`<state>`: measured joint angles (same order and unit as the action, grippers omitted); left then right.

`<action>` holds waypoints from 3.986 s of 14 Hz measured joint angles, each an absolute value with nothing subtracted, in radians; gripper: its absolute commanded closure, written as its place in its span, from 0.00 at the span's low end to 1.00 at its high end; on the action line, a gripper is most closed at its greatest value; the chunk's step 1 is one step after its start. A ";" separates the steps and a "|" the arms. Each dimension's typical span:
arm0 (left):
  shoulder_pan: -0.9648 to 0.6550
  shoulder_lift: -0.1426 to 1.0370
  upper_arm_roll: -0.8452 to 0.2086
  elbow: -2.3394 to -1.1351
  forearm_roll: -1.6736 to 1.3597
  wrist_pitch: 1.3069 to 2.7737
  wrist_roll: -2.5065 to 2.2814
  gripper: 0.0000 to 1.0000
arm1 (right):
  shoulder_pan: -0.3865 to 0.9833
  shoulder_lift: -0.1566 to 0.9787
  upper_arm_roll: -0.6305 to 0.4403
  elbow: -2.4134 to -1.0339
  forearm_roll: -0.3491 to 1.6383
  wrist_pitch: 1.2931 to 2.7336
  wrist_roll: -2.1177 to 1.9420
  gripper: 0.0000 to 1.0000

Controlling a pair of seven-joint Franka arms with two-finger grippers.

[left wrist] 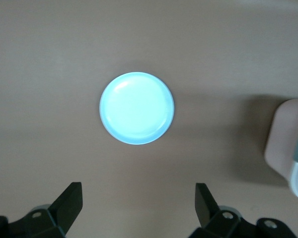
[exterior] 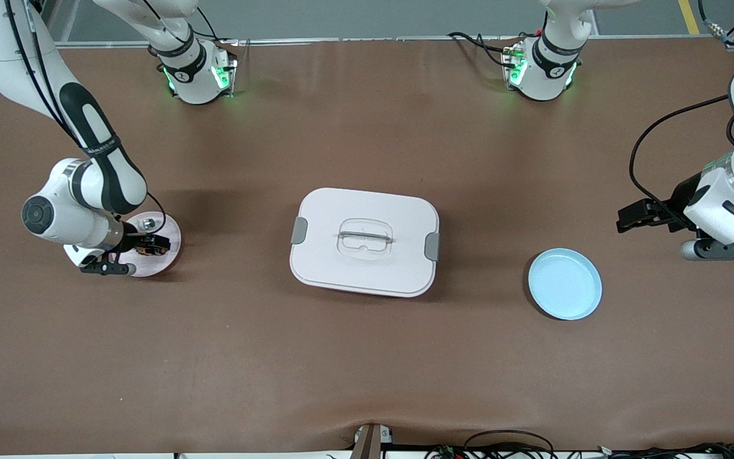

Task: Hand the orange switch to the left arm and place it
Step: 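Close the right gripper on the black-orange switch, then lift the switch over the box with the right gripper while the left gripper approaches, then grasp the switch with the left gripper above the white box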

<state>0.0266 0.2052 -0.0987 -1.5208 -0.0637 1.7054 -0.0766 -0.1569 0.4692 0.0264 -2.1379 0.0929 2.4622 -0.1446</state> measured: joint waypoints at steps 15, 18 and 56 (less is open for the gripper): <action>-0.034 0.205 -0.273 -1.519 -0.192 1.724 -0.167 0.00 | -0.062 0.354 0.034 -1.864 0.178 1.967 0.213 1.00; -0.035 0.205 -0.344 -1.519 -0.228 1.775 -0.234 0.00 | 0.044 0.313 0.038 -1.861 0.282 1.932 0.417 1.00; -0.113 0.430 -0.670 -1.688 -0.597 2.669 -0.256 0.35 | 0.488 0.431 0.016 -1.516 0.861 2.135 1.469 1.00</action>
<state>-0.1131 0.4305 -0.6700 -1.6880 -0.5966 2.6694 -0.2557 0.4881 0.4309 0.0156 -1.5162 0.8608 2.1353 1.4690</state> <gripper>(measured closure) 0.348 0.278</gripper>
